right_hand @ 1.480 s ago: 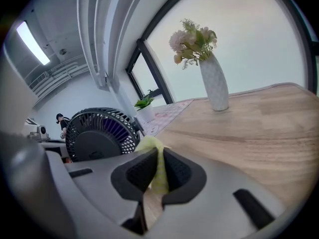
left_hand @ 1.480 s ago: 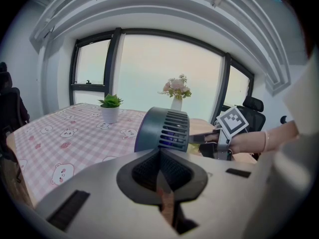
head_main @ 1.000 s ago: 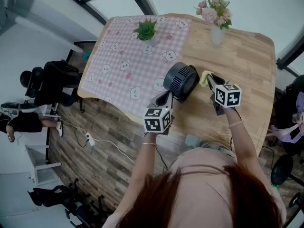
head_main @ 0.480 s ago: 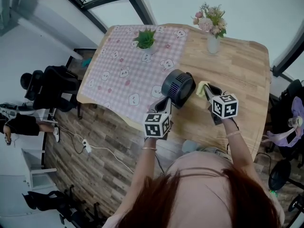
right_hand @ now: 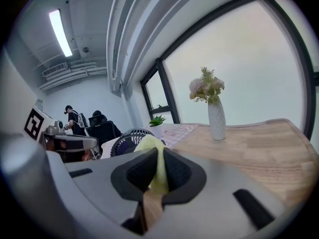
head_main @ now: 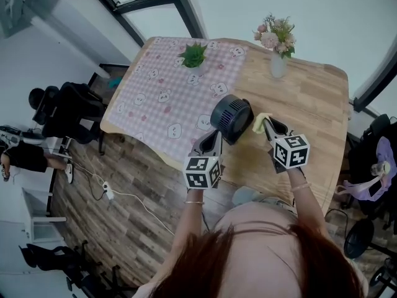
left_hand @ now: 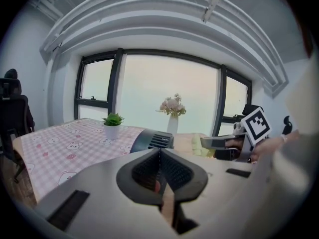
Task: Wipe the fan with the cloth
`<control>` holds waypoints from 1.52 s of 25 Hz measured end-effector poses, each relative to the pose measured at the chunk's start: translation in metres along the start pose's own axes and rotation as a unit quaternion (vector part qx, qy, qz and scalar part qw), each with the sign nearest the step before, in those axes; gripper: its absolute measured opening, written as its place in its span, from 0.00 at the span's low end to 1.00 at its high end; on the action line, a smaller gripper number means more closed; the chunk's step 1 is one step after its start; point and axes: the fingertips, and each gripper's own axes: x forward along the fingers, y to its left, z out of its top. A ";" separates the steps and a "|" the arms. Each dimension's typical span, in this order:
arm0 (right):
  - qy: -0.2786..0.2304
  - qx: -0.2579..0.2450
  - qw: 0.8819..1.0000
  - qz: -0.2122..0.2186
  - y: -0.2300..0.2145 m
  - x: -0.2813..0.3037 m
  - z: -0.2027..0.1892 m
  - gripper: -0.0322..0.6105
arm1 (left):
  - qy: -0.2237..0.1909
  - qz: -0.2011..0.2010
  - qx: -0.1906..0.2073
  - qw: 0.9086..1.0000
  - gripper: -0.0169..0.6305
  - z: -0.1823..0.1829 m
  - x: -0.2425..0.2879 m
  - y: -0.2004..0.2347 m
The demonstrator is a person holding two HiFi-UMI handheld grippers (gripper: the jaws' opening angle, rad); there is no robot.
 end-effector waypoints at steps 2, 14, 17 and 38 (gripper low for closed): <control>-0.007 0.012 1.000 0.005 0.004 -0.007 0.003 0.10 | -0.014 0.004 -0.002 1.000 0.05 0.005 -0.007 -0.003; -0.033 -0.029 0.999 0.016 0.037 -0.053 0.031 0.10 | -0.080 0.009 0.006 0.997 0.05 0.038 -0.056 -0.040; -0.044 -0.044 0.998 0.024 0.048 -0.067 0.039 0.10 | -0.099 0.010 0.017 0.995 0.05 0.049 -0.071 -0.051; -0.117 -0.107 0.987 0.036 0.096 -0.158 0.089 0.10 | -0.185 0.039 0.026 0.982 0.05 0.092 -0.156 -0.093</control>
